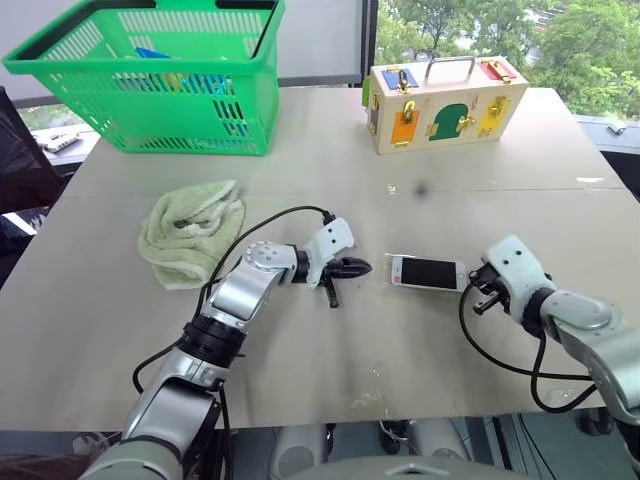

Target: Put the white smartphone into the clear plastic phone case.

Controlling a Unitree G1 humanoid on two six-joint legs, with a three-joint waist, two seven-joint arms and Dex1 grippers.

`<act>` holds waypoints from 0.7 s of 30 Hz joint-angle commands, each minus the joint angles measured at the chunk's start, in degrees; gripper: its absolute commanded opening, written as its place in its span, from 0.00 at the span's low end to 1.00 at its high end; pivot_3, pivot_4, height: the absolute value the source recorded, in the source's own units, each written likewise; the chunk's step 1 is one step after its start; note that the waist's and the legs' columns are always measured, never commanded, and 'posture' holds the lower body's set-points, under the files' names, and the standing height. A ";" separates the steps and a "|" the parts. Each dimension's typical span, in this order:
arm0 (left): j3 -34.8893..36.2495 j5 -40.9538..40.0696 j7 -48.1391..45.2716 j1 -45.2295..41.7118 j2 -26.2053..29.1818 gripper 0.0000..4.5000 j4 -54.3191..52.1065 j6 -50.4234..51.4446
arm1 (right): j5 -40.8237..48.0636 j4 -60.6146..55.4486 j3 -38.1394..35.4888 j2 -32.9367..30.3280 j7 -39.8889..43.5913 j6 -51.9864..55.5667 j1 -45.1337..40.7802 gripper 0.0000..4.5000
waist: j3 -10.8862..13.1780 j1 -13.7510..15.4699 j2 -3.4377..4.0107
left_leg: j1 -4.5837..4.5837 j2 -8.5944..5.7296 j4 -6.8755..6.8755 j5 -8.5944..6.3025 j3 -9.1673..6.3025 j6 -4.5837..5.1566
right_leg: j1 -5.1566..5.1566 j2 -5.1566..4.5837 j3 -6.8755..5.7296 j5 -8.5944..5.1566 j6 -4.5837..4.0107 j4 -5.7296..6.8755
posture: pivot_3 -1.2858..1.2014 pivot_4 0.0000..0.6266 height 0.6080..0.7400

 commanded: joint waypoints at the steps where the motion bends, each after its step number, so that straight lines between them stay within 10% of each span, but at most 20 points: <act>1: -1.83 0.93 -0.73 -0.52 -1.25 0.02 0.31 -0.38 | -1.41 -0.40 3.92 0.84 -0.63 -0.06 -2.81 0.00 | 0.00 0.00 0.00 | 0.01 0.00 0.00 0.00 -0.01 0.00 | 0.01 0.00 -0.01 0.00 0.00 0.00 | 0.52 0.24 1.00; 21: 2.16 -2.47 -0.24 5.04 1.51 0.02 -14.38 12.41 | -2.17 6.56 16.19 6.26 10.06 -8.42 -10.07 0.00 | -0.14 -2.10 -0.25 | 0.49 0.09 -0.04 0.00 0.08 0.00 | 0.05 0.30 0.36 -0.01 -0.02 0.53 | 0.52 0.24 1.00</act>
